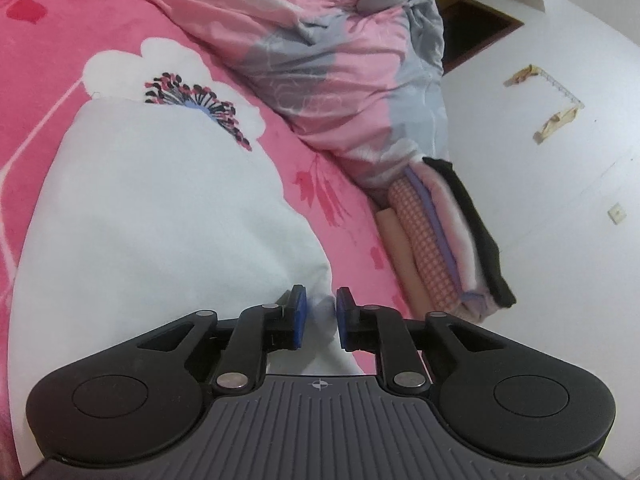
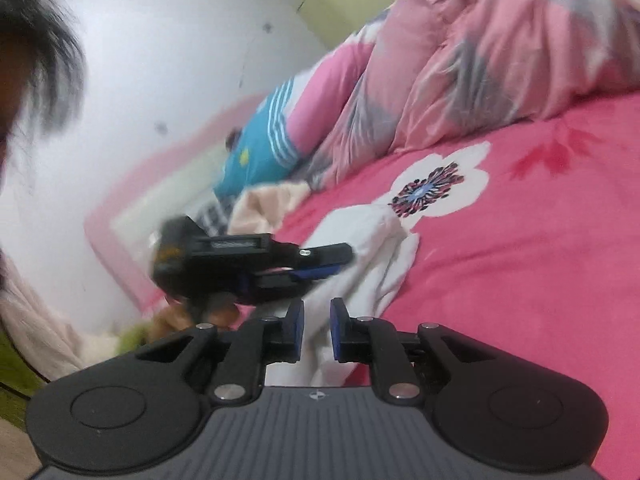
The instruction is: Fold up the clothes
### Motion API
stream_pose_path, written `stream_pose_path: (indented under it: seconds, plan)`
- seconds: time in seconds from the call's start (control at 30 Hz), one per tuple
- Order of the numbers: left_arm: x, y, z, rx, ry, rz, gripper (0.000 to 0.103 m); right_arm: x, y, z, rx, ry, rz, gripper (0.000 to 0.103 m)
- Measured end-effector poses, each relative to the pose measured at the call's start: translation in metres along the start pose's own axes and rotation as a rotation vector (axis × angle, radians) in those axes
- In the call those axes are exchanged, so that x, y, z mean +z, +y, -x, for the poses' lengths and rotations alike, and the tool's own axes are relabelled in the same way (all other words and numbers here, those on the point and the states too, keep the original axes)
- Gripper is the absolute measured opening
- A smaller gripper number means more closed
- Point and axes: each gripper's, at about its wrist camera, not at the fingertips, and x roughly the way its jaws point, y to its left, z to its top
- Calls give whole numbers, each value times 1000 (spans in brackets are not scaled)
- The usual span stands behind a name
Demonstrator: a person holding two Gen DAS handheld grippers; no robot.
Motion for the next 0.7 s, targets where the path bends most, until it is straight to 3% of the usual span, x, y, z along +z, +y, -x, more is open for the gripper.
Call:
stream_pose_path:
  seconds: [0.03,0.1,0.23,0.33,0.4,0.47,0.57,0.7]
  plan:
    - [0,1,-1,12,9,1,19,-6,5,1,-11,-3,-7,27]
    - [-1,-1,-3,31,17,-9,19,-19,15,1,-33,-6,-18,34]
    - [-2,-5,-4,45,23,-32,25,-35,32,-7,-82,-8,10,34]
    - [1,-7,-1,42,23,-11,36,-39,38,-7,-247,-19,-3,33]
    - [5,-12,11,33,-3,7,47,-42,42,5,-316,-84,-44,32]
    - [10,-19,28,22,-37,0,55,-45,54,19,-342,-163,-58,31]
    - [15,-32,59,1,-77,-38,58,-48,81,24,-362,-219,-25,29]
    - [6,-50,100,70,-51,-182,59,-56,115,11,-343,-209,33,26]
